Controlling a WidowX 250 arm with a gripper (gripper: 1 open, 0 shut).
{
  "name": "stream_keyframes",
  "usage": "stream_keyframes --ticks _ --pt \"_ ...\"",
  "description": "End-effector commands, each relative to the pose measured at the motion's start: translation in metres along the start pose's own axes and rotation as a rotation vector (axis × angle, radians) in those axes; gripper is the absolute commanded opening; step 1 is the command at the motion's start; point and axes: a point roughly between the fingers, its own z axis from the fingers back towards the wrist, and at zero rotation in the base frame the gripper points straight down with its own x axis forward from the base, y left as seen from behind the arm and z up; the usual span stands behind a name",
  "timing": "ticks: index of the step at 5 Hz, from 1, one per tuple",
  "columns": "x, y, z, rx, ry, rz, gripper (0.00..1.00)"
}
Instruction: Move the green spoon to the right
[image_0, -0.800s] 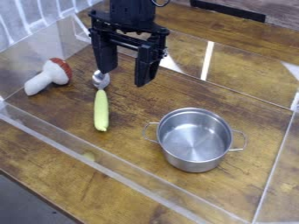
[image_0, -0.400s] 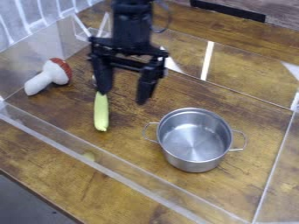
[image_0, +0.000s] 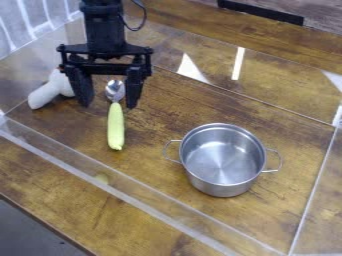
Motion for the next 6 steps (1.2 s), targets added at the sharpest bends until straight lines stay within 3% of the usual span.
stream_keyframes --ticks 1,2,3,5,6 --pt "0.007 0.001 -0.010 -0.011 -0.025 -0.060 1.00" --pt "0.011 -0.006 -0.033 -0.014 -0.014 -0.137 1.00" --pt "0.013 -0.015 -0.050 -0.028 -0.011 -0.102 1.00" --pt "0.015 -0.027 -0.053 -0.058 -0.016 -0.022 1.00" --pt "0.023 -0.022 -0.052 -0.072 -0.020 0.033 0.00"
